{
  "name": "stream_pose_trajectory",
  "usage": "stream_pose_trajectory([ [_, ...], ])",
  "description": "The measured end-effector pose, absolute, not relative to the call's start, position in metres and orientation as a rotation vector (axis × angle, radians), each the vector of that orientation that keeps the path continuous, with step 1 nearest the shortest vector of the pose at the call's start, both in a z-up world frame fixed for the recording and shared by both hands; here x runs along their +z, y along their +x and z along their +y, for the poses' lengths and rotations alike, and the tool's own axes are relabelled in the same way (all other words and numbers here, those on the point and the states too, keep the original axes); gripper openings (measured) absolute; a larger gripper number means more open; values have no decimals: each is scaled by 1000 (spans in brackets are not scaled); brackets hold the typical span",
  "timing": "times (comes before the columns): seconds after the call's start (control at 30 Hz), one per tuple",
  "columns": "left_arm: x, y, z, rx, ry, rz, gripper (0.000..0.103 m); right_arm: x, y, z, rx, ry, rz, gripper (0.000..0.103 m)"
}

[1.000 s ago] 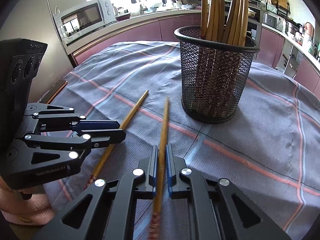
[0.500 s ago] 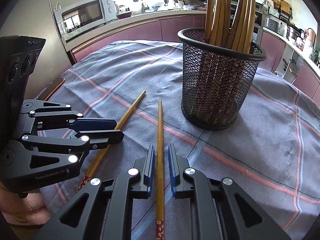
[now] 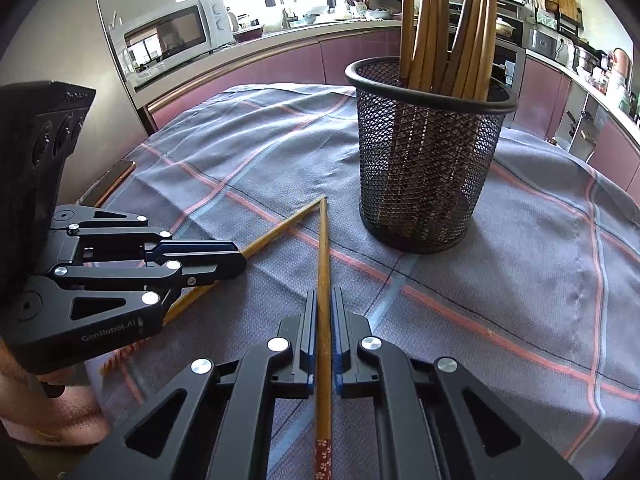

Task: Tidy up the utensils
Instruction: 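Close the right gripper on one chopstick while the left gripper grasps the other, then lift both chopsticks upright and carry them over the mesh cup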

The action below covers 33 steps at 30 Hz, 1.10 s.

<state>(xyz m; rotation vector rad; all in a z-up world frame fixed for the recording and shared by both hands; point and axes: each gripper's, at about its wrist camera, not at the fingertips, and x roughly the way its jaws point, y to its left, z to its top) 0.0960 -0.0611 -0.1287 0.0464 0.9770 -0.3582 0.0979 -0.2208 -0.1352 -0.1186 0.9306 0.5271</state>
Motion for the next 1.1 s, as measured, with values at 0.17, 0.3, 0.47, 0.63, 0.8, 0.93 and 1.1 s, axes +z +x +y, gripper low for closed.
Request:
stream_pose_trajectory([
  [0.17,-125,94,-57,-363,29,970,7,-131,95,-227,536,-93,919,5],
  [0.3,-118,91,-54,-382,5,960,7,-126,93,-231,555,-60,909,5],
  [0.47,-106,89,-47,-403,-23,936,7,-113,87,-237,581,-32,864,5],
  [0.63,-93,85,-44,-433,-52,908,7,-101,85,-242,587,1,831,5],
  [0.8,-81,82,-39,-464,-86,886,7,-89,84,-248,590,37,793,5],
  [0.93,-70,80,-37,-480,-100,857,7,-81,85,-254,584,73,761,5],
  [1.1,-56,76,-36,-498,-112,815,7,-72,84,-259,578,90,724,6],
])
